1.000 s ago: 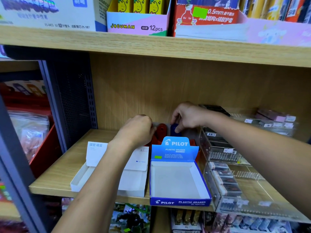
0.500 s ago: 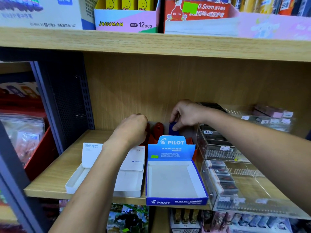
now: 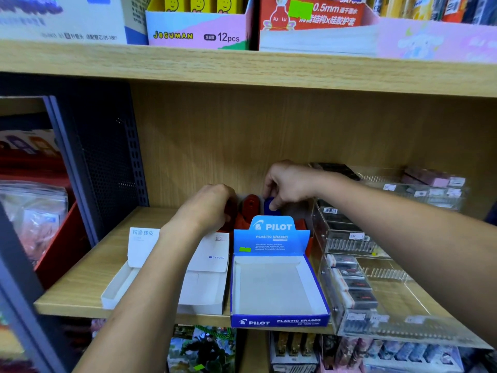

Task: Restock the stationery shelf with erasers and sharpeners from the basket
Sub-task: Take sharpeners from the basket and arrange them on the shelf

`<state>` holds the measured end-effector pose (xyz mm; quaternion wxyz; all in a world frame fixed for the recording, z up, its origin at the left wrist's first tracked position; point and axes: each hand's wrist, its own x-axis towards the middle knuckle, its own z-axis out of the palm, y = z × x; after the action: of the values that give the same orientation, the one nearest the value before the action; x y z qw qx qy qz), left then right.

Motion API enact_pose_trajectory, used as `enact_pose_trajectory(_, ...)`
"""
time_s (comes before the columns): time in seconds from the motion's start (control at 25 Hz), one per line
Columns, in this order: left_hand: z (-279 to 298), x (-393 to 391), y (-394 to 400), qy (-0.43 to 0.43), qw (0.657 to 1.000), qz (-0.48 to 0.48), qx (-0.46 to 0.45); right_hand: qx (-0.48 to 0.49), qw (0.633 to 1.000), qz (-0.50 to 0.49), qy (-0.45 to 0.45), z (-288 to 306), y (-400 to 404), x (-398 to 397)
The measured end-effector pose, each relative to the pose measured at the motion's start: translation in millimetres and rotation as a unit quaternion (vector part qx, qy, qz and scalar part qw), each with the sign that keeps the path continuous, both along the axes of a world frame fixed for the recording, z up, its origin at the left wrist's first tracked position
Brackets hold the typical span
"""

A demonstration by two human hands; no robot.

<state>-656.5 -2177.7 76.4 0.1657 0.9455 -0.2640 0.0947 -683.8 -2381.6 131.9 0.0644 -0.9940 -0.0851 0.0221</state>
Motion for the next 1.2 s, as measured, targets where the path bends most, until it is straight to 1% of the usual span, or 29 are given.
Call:
enact_pose_trajectory(0.2, -3, 5, 1, 0.007, 1.0, 0.002, -0.02, -0.011, 1.0, -0.01, 0.025, -7, -1, 1)
enact_pose_trajectory(0.36, -3, 4, 0, 0.008, 1.0, 0.011, -0.024, -0.054, 0.998, -0.005, 0.024, -6, 9, 1)
enact_pose_trajectory(0.56, 4, -4, 2, 0.013, 1.0, 0.004, -0.008, -0.042, 0.998, -0.009, 0.042, -1, 7, -4)
enact_pose_trajectory(0.64, 12, -11, 6, -0.01, 1.0, 0.006, -0.013, -0.012, 1.0, -0.013, 0.017, 10, 5, -11)
enact_pose_trajectory(0.72, 25, -22, 9, -0.041, 0.998, 0.013, -0.04, 0.017, 0.998, -0.026, -0.047, 19, 4, -22)
enact_pose_trajectory(0.8, 38, -45, 10, -0.058, 0.996, 0.009, -0.063, 0.027, 0.993, -0.037, -0.105, 26, 7, -46)
enact_pose_trajectory(0.88, 48, -73, 6, -0.08, 0.995, -0.01, -0.067, 0.042, 0.984, -0.04, -0.17, 27, 14, -80)
enact_pose_trajectory(1.0, 50, -128, 0, -0.106, 0.992, -0.053, -0.033, 0.089, 0.967, -0.03, -0.237, 15, 28, -151)
enact_pose_trajectory(1.08, 41, -166, -2, -0.097, 0.992, -0.076, 0.017, 0.144, 0.963, -0.023, -0.228, -7, 35, -194)
enact_pose_trajectory(1.16, 19, -203, -2, -0.05, 0.99, -0.115, 0.06, 0.19, 0.967, -0.021, -0.171, -40, 40, -231)
enact_pose_trajectory(1.2, 6, -220, -3, -0.014, 0.987, -0.136, 0.084, 0.188, 0.974, -0.02, -0.129, -59, 41, -246)
